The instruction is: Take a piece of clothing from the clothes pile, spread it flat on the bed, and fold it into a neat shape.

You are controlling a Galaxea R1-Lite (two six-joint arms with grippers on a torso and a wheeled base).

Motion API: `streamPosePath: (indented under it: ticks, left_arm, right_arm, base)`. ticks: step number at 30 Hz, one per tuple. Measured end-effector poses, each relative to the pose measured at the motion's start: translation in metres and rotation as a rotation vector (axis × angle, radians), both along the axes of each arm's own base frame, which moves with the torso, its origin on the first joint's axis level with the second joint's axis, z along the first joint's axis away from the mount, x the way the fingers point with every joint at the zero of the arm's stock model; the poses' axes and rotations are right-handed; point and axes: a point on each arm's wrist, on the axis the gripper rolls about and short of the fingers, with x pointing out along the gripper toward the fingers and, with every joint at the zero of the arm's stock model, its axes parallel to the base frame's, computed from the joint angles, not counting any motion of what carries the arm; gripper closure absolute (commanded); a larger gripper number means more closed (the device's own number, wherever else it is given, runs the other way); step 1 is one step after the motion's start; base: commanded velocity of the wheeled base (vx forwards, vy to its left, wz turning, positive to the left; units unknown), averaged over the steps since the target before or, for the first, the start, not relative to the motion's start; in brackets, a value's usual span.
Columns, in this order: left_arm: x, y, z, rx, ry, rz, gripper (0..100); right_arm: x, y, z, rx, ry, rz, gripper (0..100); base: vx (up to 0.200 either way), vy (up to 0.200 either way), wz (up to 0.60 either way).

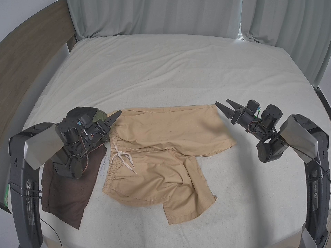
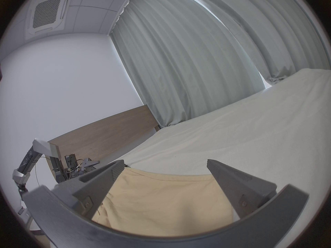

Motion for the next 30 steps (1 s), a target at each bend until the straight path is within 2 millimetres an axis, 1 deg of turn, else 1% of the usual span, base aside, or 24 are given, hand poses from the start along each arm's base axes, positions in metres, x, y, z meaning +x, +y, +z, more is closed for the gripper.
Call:
streamPosePath:
  ticks: [5, 8, 12, 14, 15, 18, 22, 30]
  left_arm:
    - [-0.016, 0.003, 0.008, 0.022, 0.017, 0.007, 0]
    - [-0.029, 0.005, 0.016, 0.038, 0.024, 0.009, 0]
    - [-0.046, 0.008, 0.025, 0.053, 0.038, 0.003, 0]
    - [-0.058, 0.010, 0.032, 0.064, 0.043, -0.004, 0]
    - [-0.061, 0.011, 0.034, 0.068, 0.041, -0.005, 0]
    - [-0.078, 0.014, 0.044, 0.098, 0.031, -0.020, 0]
    - [-0.105, 0.019, 0.059, 0.149, 0.005, -0.064, 0]
    - [-0.150, 0.021, 0.079, 0.201, -0.032, -0.141, 0]
  right_arm:
    - [-0.015, 0.001, -0.007, -0.013, 0.012, 0.001, 0]
    - [-0.024, -0.001, -0.011, -0.030, 0.034, -0.002, 0]
    - [-0.040, 0.000, -0.010, -0.044, 0.069, 0.005, 0]
    - [-0.052, 0.002, -0.006, -0.052, 0.093, 0.014, 0]
    - [-0.055, 0.003, -0.006, -0.055, 0.100, 0.016, 0]
    - [-0.073, 0.004, 0.001, -0.082, 0.107, 0.023, 0]
    - [-0.100, 0.007, 0.011, -0.126, 0.109, 0.040, 0]
    - [-0.157, 0.018, 0.024, -0.166, 0.154, 0.138, 0]
  base:
    - [0.000, 0.000, 0.00]
    - [0.000, 0.000, 0.00]
    - [0.000, 0.000, 0.00]
    - [0.000, 0.000, 0.00]
    - [0.000, 0.000, 0.00]
    - [0.000, 0.000, 0.00]
    - [0.000, 0.000, 0.00]
    - [0.000, 0.000, 0.00]
